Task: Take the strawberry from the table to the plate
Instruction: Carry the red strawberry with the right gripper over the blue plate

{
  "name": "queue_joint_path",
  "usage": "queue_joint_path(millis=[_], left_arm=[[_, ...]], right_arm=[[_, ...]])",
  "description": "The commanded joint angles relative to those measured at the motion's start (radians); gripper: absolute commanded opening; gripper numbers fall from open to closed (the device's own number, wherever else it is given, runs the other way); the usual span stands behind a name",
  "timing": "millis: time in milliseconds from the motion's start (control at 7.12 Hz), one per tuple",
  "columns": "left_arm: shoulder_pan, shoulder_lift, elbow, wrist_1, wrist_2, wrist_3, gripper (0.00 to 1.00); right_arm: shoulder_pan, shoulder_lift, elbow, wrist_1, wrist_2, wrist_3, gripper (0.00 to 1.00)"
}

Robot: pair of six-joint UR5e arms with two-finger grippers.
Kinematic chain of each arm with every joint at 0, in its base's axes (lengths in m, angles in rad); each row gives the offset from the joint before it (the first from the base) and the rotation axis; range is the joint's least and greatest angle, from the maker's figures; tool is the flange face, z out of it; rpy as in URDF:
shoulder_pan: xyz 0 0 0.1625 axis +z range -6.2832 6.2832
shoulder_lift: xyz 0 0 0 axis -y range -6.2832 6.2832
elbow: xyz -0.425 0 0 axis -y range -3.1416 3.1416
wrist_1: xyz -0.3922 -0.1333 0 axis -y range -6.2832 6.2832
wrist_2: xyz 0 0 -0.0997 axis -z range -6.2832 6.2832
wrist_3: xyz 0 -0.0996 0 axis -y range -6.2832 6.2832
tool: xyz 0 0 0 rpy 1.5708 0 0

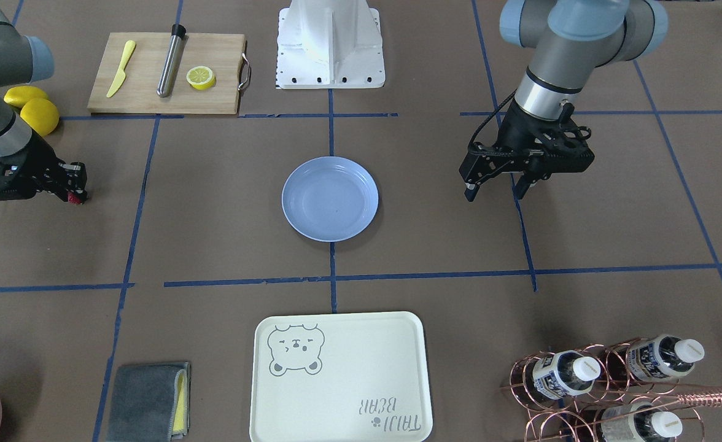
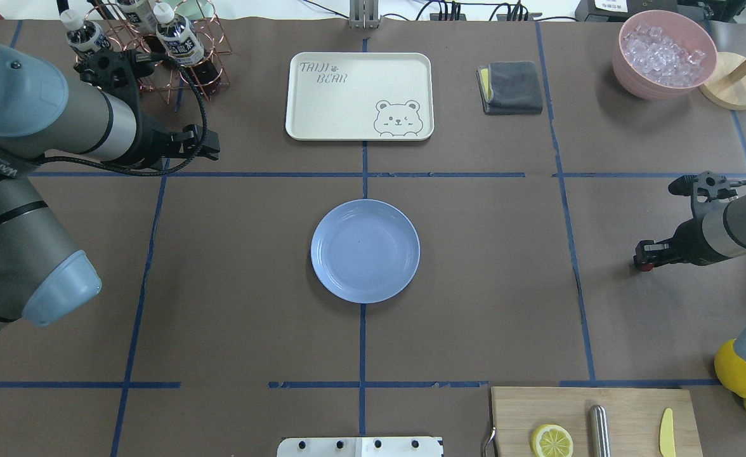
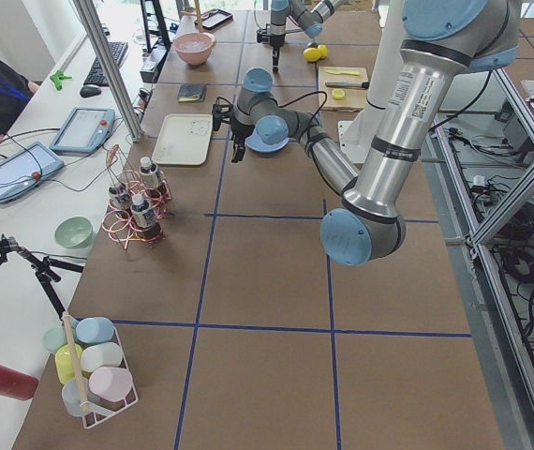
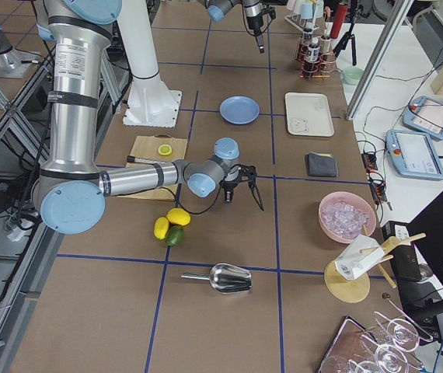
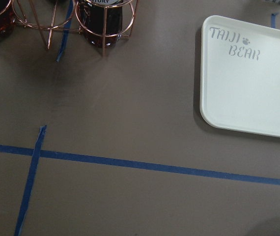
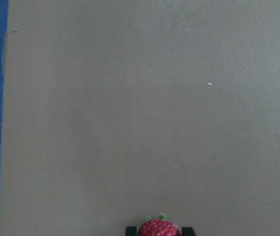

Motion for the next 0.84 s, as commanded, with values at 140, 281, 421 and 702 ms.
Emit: queue_joint_path(millis=[140,281,421,702], left_arm=[[-0.047,0.018,-0.008,0.0,-0.043,0.009,1.0],[-0.107,0.063,-0.014,0.0,-0.08,0.12,1.0],[-0.171,0.122,-0.02,0.0,-0.098,0.24,1.0],[-0.286,0.233,-0.003,-0.003,-0.1,0.535,1.0]], right_arm=[[0.024,-0.006,0.081,-0.011,0.017,-0.005,0.0],[0.05,0.0,0.15,-0.067,0.038,-0.003,0.0],[0.058,0.031,0.234,-0.174,0.08,-0.003,0.0],[0.022,0.307,0.247,-0.407,0.102,0.052,0.0]])
